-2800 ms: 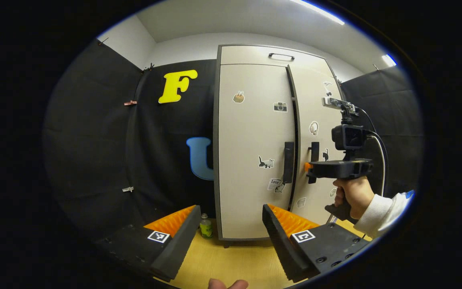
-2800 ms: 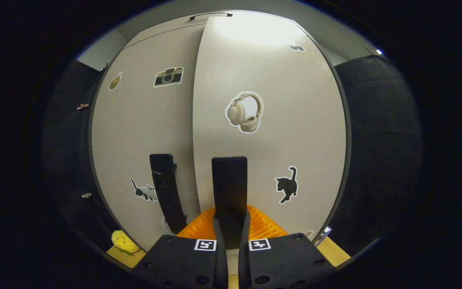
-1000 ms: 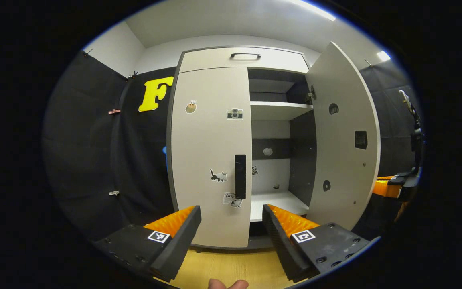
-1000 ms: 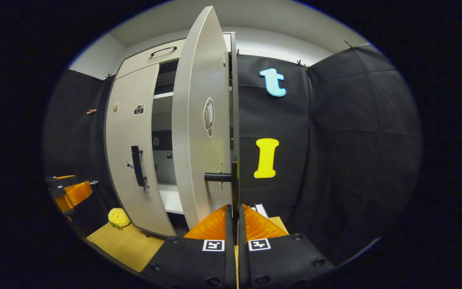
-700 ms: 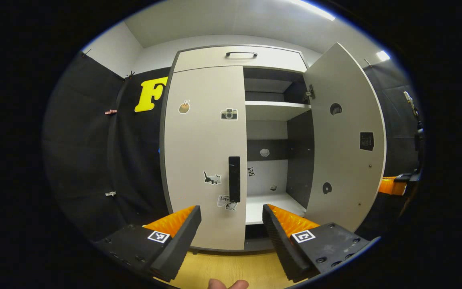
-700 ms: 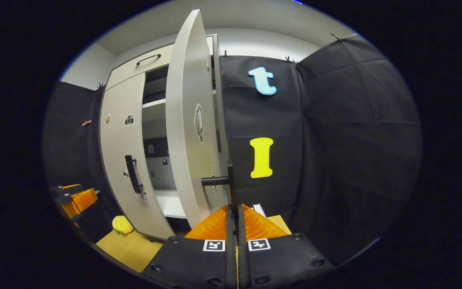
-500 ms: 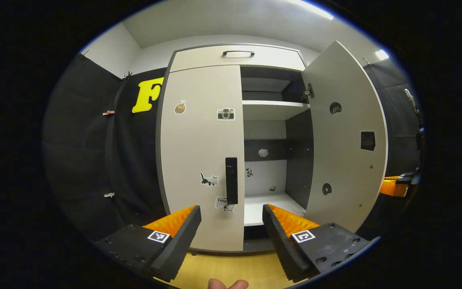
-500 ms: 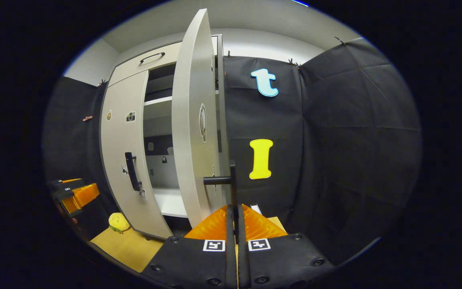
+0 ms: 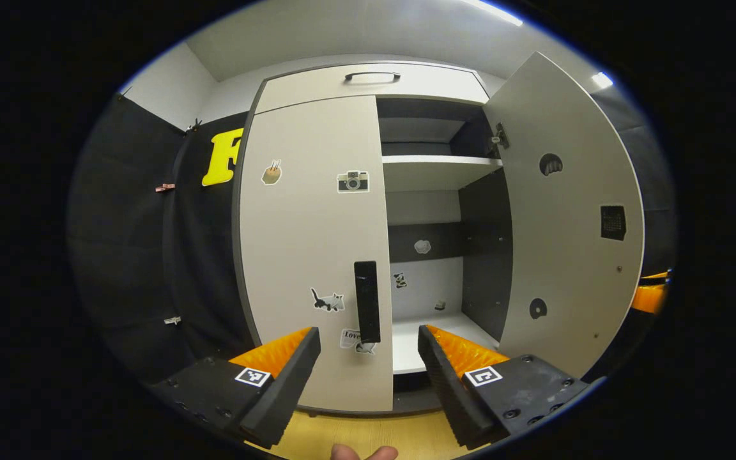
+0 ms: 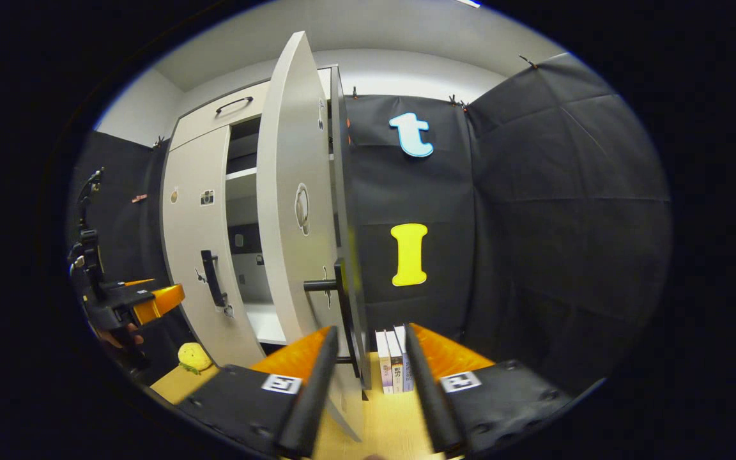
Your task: Open the right door of the double-door shoe cabinet with the right hand, and open the left door with the left hand.
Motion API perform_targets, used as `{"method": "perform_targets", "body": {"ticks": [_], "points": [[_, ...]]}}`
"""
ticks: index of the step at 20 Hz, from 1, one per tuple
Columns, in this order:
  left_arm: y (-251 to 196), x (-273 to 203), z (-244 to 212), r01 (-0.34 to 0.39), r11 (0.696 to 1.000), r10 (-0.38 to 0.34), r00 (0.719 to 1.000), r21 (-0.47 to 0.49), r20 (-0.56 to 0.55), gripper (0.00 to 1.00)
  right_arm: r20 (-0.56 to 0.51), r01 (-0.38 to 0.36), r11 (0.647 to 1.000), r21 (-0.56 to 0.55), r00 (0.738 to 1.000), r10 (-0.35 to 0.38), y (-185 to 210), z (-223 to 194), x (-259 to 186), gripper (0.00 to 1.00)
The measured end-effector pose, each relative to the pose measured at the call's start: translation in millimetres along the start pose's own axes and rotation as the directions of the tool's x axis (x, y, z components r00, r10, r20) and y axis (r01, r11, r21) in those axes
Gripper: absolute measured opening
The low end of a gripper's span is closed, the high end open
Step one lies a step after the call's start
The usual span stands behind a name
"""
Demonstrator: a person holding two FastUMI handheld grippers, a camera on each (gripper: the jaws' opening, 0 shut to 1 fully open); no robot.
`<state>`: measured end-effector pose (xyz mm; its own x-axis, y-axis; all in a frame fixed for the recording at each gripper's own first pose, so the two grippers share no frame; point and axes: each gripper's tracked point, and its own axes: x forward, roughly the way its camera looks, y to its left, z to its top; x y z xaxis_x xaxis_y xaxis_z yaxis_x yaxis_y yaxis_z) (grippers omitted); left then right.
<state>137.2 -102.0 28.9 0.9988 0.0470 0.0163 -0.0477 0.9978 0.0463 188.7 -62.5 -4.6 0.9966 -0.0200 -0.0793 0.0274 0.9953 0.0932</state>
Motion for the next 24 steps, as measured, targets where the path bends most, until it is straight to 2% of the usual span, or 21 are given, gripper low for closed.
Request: {"method": "perform_targets", "body": {"ticks": [1, 7, 9, 10, 11, 12, 18, 22, 23, 24], "points": [[0, 8, 1, -0.002, 1.0, 0.002, 1.0, 0.007, 0.004, 0.94, -0.006, 0.01, 1.0, 0.0, 1.0, -0.01, -3, -2, 3, 0.94], [2, 57, -3, -0.013, 1.0, 0.013, 1.0, 0.012, -0.008, 0.94, 0.012, 0.084, 0.996, 0.008, 0.996, -0.084, -21, -2, -1, 0.93], [4, 74, -4, -0.015, 1.0, 0.015, 1.0, 0.016, -0.001, 0.91, 0.016, 0.095, 0.995, 0.001, 0.995, -0.095, -25, -2, -2, 0.93], [6, 82, -6, -0.023, 0.999, 0.023, 1.0, 0.028, 0.003, 0.94, 0.016, 0.096, 0.995, 0.002, 0.995, -0.096, -26, -1, -2, 0.93], [6, 91, -7, -0.024, 0.999, 0.023, 1.0, 0.035, 0.008, 0.88, 0.012, 0.094, 0.996, 0.003, 0.995, -0.094, -27, -2, -2, 0.93], [6, 98, -9, -0.018, 0.999, 0.018, 1.0, 0.032, 0.01, 0.87, 0.01, 0.097, 0.995, 0.002, 0.995, -0.097, -28, -3, -3, 0.93], [10, 133, -26, -0.032, 0.999, 0.032, 0.999, -0.013, -0.01, 0.63, 0.003, 0.114, 0.994, 0.002, 0.994, -0.114, -36, -4, -2, 0.93], [9, 146, -29, -0.027, 0.999, 0.027, 1.0, -0.025, -0.015, 0.46, -0.002, 0.124, 0.992, 0.006, 0.992, -0.124, -41, -5, -2, 0.93], [9, 146, -30, -0.027, 0.999, 0.026, 1.0, -0.031, -0.015, 0.37, -0.001, 0.124, 0.992, 0.007, 0.992, -0.124, -41, -5, -1, 0.93], [9, 147, -29, -0.026, 0.999, 0.026, 1.0, -0.043, -0.008, 0.37, 0.002, 0.121, 0.993, 0.007, 0.993, -0.122, -40, -4, -1, 0.93]]}}
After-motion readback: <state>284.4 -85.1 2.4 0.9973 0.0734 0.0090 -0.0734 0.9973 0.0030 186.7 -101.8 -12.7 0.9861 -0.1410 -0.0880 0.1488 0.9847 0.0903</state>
